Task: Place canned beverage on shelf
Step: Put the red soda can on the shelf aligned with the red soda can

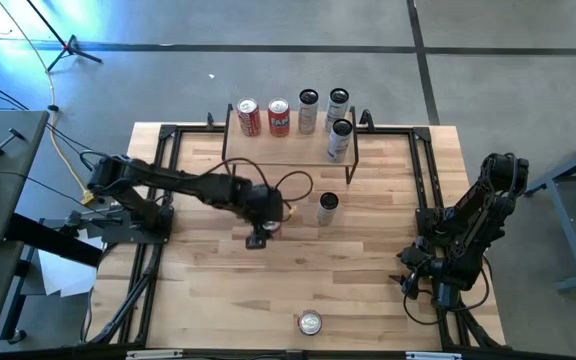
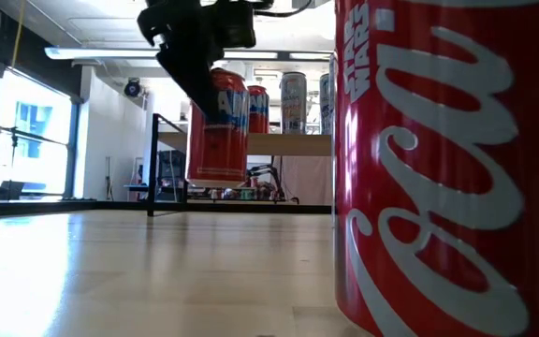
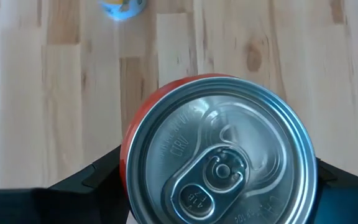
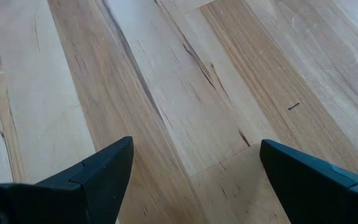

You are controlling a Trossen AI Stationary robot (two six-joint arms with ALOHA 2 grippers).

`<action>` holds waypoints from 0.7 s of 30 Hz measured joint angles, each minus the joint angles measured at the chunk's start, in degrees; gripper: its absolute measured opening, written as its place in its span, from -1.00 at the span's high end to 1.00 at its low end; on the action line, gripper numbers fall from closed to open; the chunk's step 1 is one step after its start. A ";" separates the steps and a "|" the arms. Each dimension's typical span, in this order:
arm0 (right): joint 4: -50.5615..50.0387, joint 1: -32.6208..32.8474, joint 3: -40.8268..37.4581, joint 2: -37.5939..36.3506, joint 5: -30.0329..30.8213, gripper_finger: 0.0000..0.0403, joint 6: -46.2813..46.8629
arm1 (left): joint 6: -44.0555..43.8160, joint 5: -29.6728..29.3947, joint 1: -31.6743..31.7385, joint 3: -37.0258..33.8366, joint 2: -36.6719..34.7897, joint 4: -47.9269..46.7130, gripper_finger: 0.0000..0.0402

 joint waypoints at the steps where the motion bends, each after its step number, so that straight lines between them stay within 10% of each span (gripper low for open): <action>1: 0.00 0.00 0.02 0.01 0.00 -0.68 0.02 | 2.24 0.66 0.44 0.00 0.00 0.04 -0.37; 21: 0.00 -0.02 0.00 -0.01 0.00 -0.68 0.00 | 19.34 5.30 3.68 -7.09 0.50 2.37 -0.37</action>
